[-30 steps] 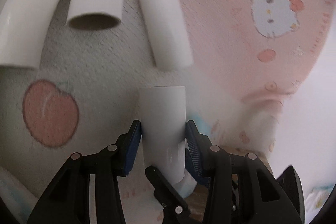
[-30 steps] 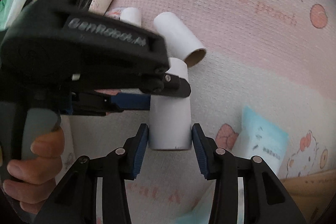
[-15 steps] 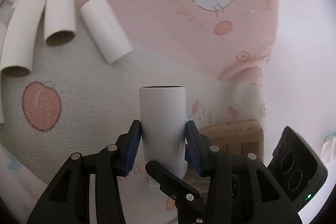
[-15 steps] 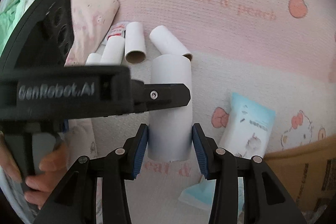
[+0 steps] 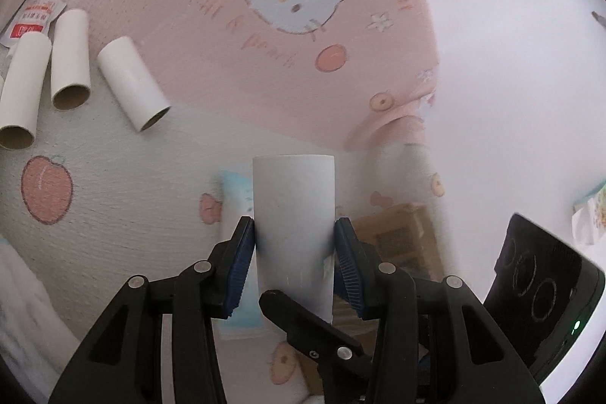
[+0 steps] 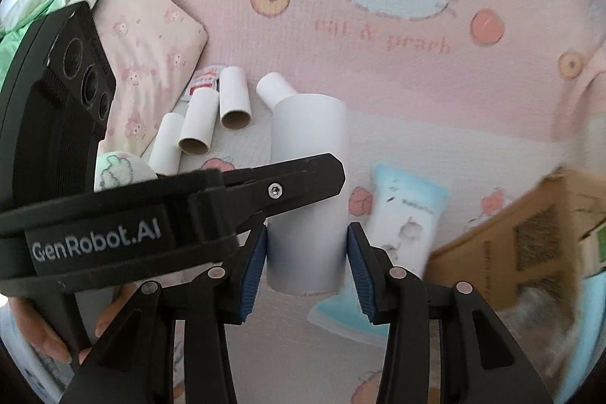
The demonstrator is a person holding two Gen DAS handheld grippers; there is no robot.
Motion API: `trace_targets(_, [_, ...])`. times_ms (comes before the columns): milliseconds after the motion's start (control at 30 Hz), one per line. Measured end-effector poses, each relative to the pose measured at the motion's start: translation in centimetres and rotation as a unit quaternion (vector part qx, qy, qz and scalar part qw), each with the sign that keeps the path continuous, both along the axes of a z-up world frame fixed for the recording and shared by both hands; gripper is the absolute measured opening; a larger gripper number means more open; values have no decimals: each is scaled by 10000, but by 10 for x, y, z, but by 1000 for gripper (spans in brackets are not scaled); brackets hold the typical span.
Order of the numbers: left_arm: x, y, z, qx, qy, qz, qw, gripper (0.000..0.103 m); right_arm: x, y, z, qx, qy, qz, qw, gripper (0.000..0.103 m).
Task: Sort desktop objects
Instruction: 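Lift the tube with both grippers and carry it over the box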
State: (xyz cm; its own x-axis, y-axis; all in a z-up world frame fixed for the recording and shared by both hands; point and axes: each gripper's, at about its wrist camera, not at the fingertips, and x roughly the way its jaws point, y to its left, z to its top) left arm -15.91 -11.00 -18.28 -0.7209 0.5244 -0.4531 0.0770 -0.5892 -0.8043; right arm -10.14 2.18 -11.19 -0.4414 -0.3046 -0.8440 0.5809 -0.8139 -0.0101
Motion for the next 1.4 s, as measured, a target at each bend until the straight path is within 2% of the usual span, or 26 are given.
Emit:
trace_targets(100, [8,6,18,-82,107,67,9999,47,6,5,14,-134,118,-15,9998,40])
trace_targets(333, [11,27,65,-501,237,-167,9983,47,12,24,43,-463,341,-169,9982,40])
trace_targets(700, [-3,97,109,-454,466,-905,9938,47,27,89,89,-428,724,-892,9925,40])
trace_targets(1033, [-25,152,128,-556,297,-1428,9877,47,23,138,102,-328,707,-1365,9876,40])
trace_targets(1200, [-42,172,127,-265,-37,-1460,9889,47,16,161,103,-240,713,-1399,9873,41])
trace_targets(1400, [-63,198,130,-411,-365,-1535,9866,47,-5,189,102,-321,417,-1373,9891,41])
